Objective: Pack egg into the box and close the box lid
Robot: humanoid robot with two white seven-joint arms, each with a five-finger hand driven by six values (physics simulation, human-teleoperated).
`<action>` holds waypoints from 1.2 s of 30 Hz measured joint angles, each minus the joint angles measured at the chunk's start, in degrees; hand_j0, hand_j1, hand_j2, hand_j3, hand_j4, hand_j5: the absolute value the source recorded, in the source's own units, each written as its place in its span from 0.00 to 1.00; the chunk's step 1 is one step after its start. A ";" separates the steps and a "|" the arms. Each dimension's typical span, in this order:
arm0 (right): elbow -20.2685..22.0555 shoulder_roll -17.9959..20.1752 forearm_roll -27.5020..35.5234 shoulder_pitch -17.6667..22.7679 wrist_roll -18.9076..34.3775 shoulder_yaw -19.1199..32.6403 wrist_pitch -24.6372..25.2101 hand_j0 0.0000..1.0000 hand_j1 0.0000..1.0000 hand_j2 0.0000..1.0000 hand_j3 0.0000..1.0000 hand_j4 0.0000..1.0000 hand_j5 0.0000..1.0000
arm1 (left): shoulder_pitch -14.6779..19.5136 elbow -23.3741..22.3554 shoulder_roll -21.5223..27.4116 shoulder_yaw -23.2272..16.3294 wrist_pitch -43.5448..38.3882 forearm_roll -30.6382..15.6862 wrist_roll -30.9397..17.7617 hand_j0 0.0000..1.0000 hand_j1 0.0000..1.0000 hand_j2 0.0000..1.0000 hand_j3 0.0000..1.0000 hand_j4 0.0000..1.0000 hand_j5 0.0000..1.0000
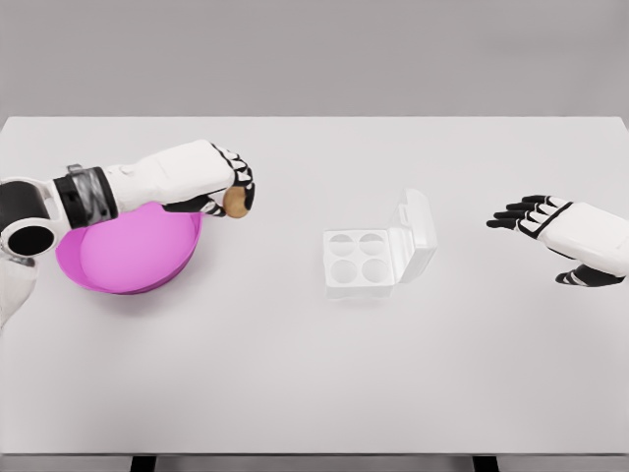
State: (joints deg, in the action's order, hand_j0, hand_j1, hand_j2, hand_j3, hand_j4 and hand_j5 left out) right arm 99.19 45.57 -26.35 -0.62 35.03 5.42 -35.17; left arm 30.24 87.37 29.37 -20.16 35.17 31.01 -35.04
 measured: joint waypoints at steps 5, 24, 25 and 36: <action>0.07 0.00 0.01 0.00 0.00 -0.04 0.00 1.00 1.00 1.00 1.00 1.00 1.00 | -0.26 -0.01 -2.21 0.00 0.00 0.01 0.00 0.40 0.40 0.40 0.40 0.40 0.40; 0.08 -0.99 0.01 -0.79 0.00 -0.30 0.00 1.00 1.00 1.00 1.00 1.00 1.00 | -0.97 0.01 -8.02 -1.07 0.00 0.30 0.00 0.41 0.41 0.41 0.41 0.41 0.41; 0.09 -1.01 0.01 -0.79 0.00 -0.31 0.00 1.00 1.00 1.00 1.00 1.00 1.00 | -1.49 0.00 -8.36 -1.11 0.02 0.39 -0.01 0.41 0.41 0.41 0.41 0.41 0.41; 0.13 -1.73 0.02 -0.79 0.00 -0.33 0.00 1.00 1.00 1.00 1.00 1.00 1.00 | -3.16 -0.07 -13.58 -1.30 0.00 0.79 0.00 0.41 0.41 0.41 0.41 0.41 0.41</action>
State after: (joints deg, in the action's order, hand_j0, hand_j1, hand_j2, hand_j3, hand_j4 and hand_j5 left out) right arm 99.33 43.84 -26.33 -1.41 35.03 5.09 -35.17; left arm 27.07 87.29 15.79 -21.46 35.18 31.80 -35.05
